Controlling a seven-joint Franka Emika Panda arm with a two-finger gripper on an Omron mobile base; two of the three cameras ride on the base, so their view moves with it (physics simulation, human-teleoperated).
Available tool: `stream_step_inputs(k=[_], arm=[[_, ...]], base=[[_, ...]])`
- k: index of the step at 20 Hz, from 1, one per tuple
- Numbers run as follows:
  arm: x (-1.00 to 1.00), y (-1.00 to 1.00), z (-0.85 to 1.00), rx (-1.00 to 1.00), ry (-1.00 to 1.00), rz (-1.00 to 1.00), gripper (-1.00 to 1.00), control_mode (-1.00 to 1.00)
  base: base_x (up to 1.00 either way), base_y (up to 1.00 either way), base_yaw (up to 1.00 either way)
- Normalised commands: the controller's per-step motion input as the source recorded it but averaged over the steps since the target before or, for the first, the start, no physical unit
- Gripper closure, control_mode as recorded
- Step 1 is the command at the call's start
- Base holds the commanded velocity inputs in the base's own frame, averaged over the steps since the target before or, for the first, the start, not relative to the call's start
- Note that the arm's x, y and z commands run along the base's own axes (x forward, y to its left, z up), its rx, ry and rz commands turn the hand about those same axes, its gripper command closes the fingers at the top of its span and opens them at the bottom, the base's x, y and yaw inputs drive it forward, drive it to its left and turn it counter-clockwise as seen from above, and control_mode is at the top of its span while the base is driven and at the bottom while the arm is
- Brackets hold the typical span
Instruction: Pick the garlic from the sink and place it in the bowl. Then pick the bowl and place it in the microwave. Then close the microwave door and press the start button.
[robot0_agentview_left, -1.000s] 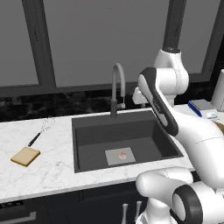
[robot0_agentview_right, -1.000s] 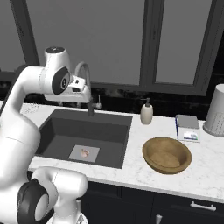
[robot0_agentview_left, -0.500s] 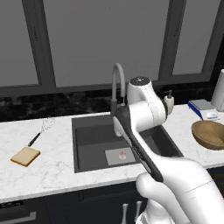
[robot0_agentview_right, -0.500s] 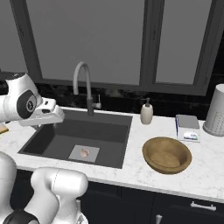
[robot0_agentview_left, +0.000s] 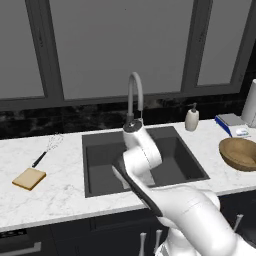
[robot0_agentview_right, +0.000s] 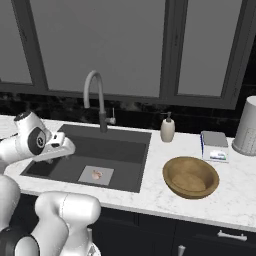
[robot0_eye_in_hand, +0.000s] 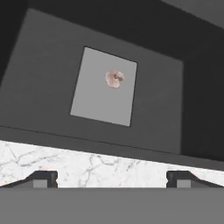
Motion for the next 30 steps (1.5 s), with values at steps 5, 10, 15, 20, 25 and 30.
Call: stream_step_inputs(k=[5, 10, 15, 20, 25, 30], arm=[[0.93, 0.0, -0.81, -0.11, 0.16, -0.15, -1.0, -1.0], [0.68, -0.21, -0.59, -0.02, 0.11, -0.12, -1.0, -1.0], [0.62, -0.17, -0.6, 0.0, 0.05, -0.06, -1.0, -1.0], [0.36, -0.15, -0.57, 0.0, 0.0, 0.0, -1.0, -1.0], [0.27, 0.0, -0.58, 0.0, -0.01, 0.0, -1.0, -1.0], [0.3, -0.01, -0.31, 0.0, -0.09, 0.0, -1.0, -1.0]], base=[[0.0, 0.0, 0.0], [0.0, 0.0, 0.0], [0.0, 0.0, 0.0], [0.0, 0.0, 0.0], [0.0, 0.0, 0.0], [0.0, 0.0, 0.0]])
